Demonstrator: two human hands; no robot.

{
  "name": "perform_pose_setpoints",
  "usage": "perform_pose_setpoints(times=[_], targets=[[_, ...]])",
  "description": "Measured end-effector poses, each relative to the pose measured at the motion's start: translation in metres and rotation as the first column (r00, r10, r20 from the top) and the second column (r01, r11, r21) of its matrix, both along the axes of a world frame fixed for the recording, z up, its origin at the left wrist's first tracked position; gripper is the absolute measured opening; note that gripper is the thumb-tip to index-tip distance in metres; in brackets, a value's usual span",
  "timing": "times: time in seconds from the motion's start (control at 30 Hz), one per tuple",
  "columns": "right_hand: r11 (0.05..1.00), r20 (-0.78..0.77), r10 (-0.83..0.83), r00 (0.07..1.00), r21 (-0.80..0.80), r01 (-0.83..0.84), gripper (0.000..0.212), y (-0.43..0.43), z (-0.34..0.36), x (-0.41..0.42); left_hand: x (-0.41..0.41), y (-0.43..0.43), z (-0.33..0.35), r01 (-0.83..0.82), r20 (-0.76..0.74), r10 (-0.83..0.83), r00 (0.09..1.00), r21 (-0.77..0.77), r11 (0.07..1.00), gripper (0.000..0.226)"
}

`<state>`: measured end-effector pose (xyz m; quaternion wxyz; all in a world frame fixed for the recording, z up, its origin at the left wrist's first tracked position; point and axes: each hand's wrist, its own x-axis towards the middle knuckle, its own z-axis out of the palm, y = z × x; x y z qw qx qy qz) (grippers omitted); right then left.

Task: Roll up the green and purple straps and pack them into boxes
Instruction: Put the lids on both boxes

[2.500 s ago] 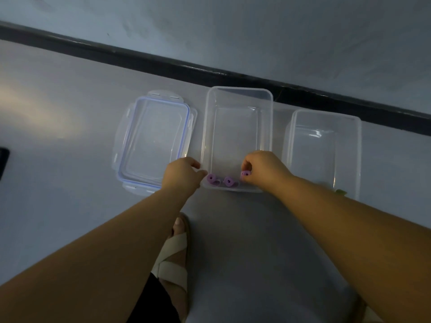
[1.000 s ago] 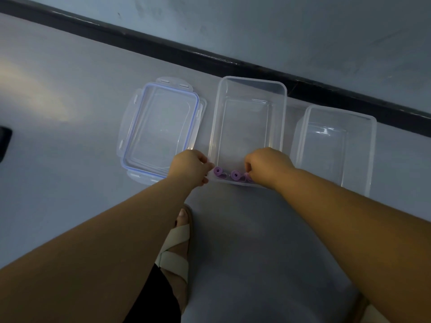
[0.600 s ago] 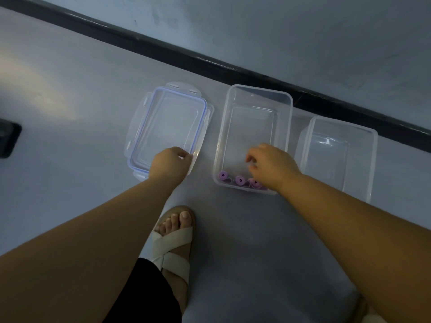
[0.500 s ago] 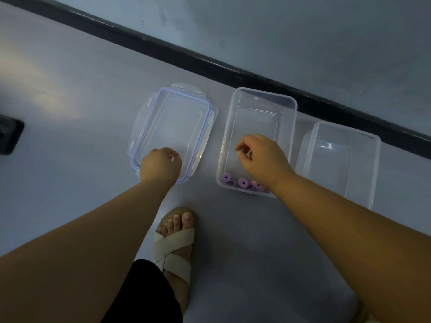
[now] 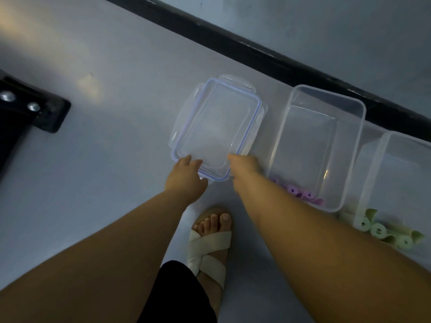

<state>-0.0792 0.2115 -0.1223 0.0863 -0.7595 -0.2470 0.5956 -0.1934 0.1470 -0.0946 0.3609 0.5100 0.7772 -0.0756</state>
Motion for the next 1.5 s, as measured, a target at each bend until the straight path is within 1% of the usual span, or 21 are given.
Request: perform_pose_setpoints(times=[0.17, 0.23, 0.47, 0.57, 0.7, 0.77, 0.83, 0.87, 0.9, 0.93, 1.0, 1.07, 1.1, 1.17, 1.2, 1.27, 1.3, 1.37, 1.4, 1.47, 1.5], targets=[[0.997, 0.125, 0.026, 0.992, 0.063, -0.034, 0.034, -0.004, -0.042, 0.007, -0.006, 0.000, 0.004, 0.009, -0.041, -0.008, 0.999, 0.036, 0.999, 0.063], [0.993, 0.141, 0.058, 0.988, 0.097, -0.072, 0.033, -0.006, -0.022, 0.006, -0.006, 0.001, 0.006, 0.012, -0.029, -0.011, 1.000, 0.037, 0.999, 0.069], [0.955, -0.022, 0.100, 0.995, 0.283, -0.090, 0.011, -0.009, 0.056, -0.019, -0.010, 0.007, 0.040, 0.039, 0.059, -0.042, 0.997, 0.065, 0.997, 0.085], [0.942, -0.111, 0.107, 0.988, 0.330, -0.065, 0.020, -0.012, 0.086, -0.030, -0.011, 0.011, 0.064, 0.021, 0.082, -0.033, 0.996, 0.150, 0.988, 0.072], [0.889, -0.139, 0.162, 0.977, 0.451, -0.083, 0.025, -0.015, 0.128, -0.031, -0.007, 0.017, 0.104, 0.065, -0.053, -0.051, 0.997, 0.294, 0.954, 0.041], [0.864, -0.172, 0.209, 0.963, 0.494, -0.100, 0.020, -0.013, 0.146, -0.025, -0.004, 0.020, 0.125, -0.022, 0.011, 0.019, 1.000, 0.374, 0.927, 0.035], [0.864, -0.221, 0.174, 0.959, 0.502, -0.041, 0.017, -0.011, 0.161, -0.014, 0.002, 0.024, 0.143, -0.210, 0.174, 0.149, 0.973, 0.419, 0.883, 0.027], [0.871, -0.225, 0.133, 0.965, 0.491, -0.006, 0.023, -0.010, 0.167, -0.006, 0.006, 0.025, 0.149, -0.365, 0.327, 0.239, 0.914, 0.407, 0.838, 0.022], [0.875, -0.212, 0.079, 0.974, 0.483, 0.034, 0.030, -0.010, 0.171, 0.002, 0.013, 0.026, 0.156, -0.538, 0.512, 0.329, 0.794, 0.339, 0.772, 0.017], [0.874, -0.189, 0.022, 0.982, 0.481, 0.073, 0.036, -0.009, 0.173, 0.012, 0.021, 0.026, 0.163, -0.682, 0.670, 0.396, 0.628, 0.229, 0.694, 0.015], [0.865, -0.140, -0.084, 0.987, 0.481, 0.142, 0.047, -0.008, 0.175, 0.036, 0.035, 0.028, 0.172, -0.826, 0.834, 0.454, 0.312, 0.002, 0.564, 0.014], [0.874, -0.086, -0.154, 0.984, 0.452, 0.176, 0.058, -0.006, 0.175, 0.061, 0.049, 0.032, 0.179, -0.853, 0.889, 0.456, 0.041, -0.207, 0.480, 0.013], [0.886, -0.071, -0.185, 0.980, 0.419, 0.197, 0.063, -0.006, 0.174, 0.075, 0.056, 0.033, 0.181, -0.838, 0.888, 0.455, -0.062, -0.294, 0.459, 0.012], [0.903, -0.098, -0.259, 0.961, 0.330, 0.277, 0.068, -0.007, 0.173, 0.101, 0.071, 0.033, 0.180, -0.788, 0.863, 0.469, -0.187, -0.417, 0.453, 0.011], [0.902, -0.149, -0.296, 0.944, 0.281, 0.327, 0.067, -0.008, 0.172, 0.115, 0.079, 0.032, 0.179, -0.761, 0.851, 0.481, -0.211, -0.452, 0.466, 0.013], [0.879, -0.277, -0.374, 0.885, 0.199, 0.434, 0.060, -0.010, 0.167, 0.139, 0.091, 0.030, 0.172, -0.709, 0.838, 0.514, -0.182, -0.474, 0.522, 0.016], [0.859, -0.321, -0.406, 0.856, 0.183, 0.477, 0.057, -0.011, 0.164, 0.151, 0.096, 0.030, 0.166, -0.687, 0.832, 0.536, -0.142, -0.473, 0.552, 0.016], [0.853, -0.322, -0.403, 0.856, 0.206, 0.479, 0.056, -0.013, 0.158, 0.171, 0.101, 0.031, 0.158, -0.660, 0.799, 0.601, -0.033, -0.469, 0.587, 0.018], [0.859, -0.310, -0.381, 0.871, 0.229, 0.457, 0.055, -0.014, 0.155, 0.180, 0.104, 0.032, 0.151, -0.667, 0.770, 0.636, 0.052, -0.447, 0.596, 0.021], [0.874, -0.259, -0.325, 0.910, 0.285, 0.393, 0.055, -0.015, 0.146, 0.194, 0.109, 0.034, 0.138, -0.683, 0.698, 0.648, 0.304, -0.315, 0.659, 0.016], [0.878, -0.222, -0.305, 0.926, 0.311, 0.363, 0.055, -0.015, 0.141, 0.199, 0.111, 0.035, 0.131, -0.671, 0.668, 0.626, 0.401, -0.251, 0.698, 0.013]])
